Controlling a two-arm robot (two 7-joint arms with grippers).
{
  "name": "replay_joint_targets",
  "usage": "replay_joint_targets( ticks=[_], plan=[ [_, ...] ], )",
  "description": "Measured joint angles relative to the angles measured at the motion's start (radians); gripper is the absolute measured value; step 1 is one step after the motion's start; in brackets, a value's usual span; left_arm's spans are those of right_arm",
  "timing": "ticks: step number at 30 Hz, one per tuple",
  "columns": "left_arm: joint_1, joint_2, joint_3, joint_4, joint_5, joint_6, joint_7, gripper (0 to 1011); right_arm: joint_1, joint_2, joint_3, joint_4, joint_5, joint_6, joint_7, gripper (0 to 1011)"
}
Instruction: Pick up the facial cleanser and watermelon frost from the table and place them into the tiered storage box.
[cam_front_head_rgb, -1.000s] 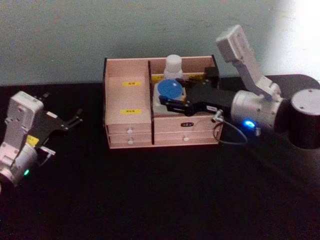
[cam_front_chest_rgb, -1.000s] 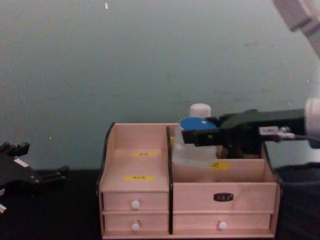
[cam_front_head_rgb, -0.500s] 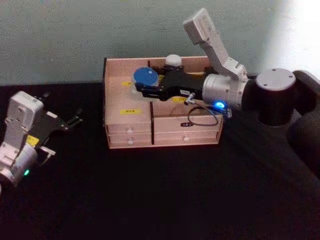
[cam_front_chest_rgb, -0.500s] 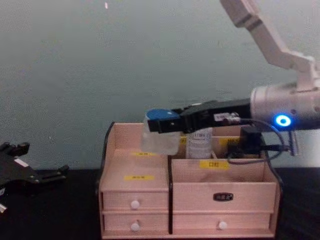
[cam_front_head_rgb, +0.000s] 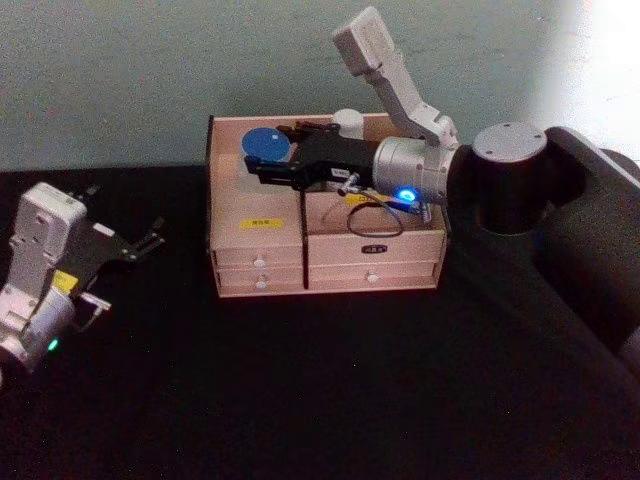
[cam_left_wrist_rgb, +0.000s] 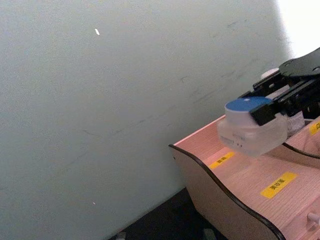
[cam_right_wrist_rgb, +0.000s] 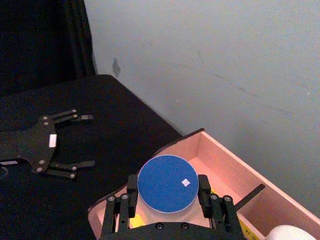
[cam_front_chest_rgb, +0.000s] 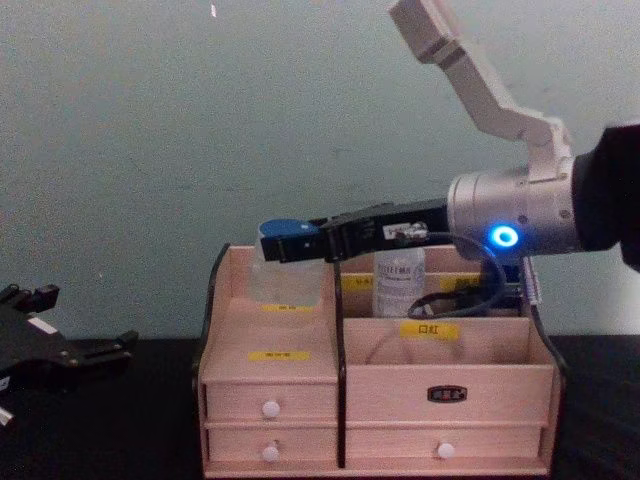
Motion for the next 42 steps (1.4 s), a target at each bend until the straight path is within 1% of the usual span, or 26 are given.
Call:
replay_joint_targets(
  ticks=[4, 8, 18, 33, 42],
  plan=[
    [0.000, 0.000, 0.000, 0.000, 0.000, 0.000, 0.000, 1001, 0.024, -0.024, -0.005, 0.052, -0.010, 0.004, 0.000, 723],
    [0.000, 0.000, 0.000, 0.000, 0.000, 0.000, 0.000, 1001, 0.035, -0.039, -0.010, 0.082, -0.018, 0.007, 0.002, 723],
    [0.000, 0.000, 0.000, 0.000, 0.000, 0.000, 0.000, 1001, 0.047, -0.063, -0.013, 0.128, -0.038, 0.012, 0.007, 723],
    [0.000, 0.000, 0.000, 0.000, 0.000, 0.000, 0.000, 1001, 0.048, -0.067, -0.014, 0.137, -0.063, 0.024, 0.015, 723],
    [0.000, 0.000, 0.000, 0.000, 0.000, 0.000, 0.000, 1001, 0.048, -0.067, -0.014, 0.136, -0.063, 0.024, 0.015, 723]
  ],
)
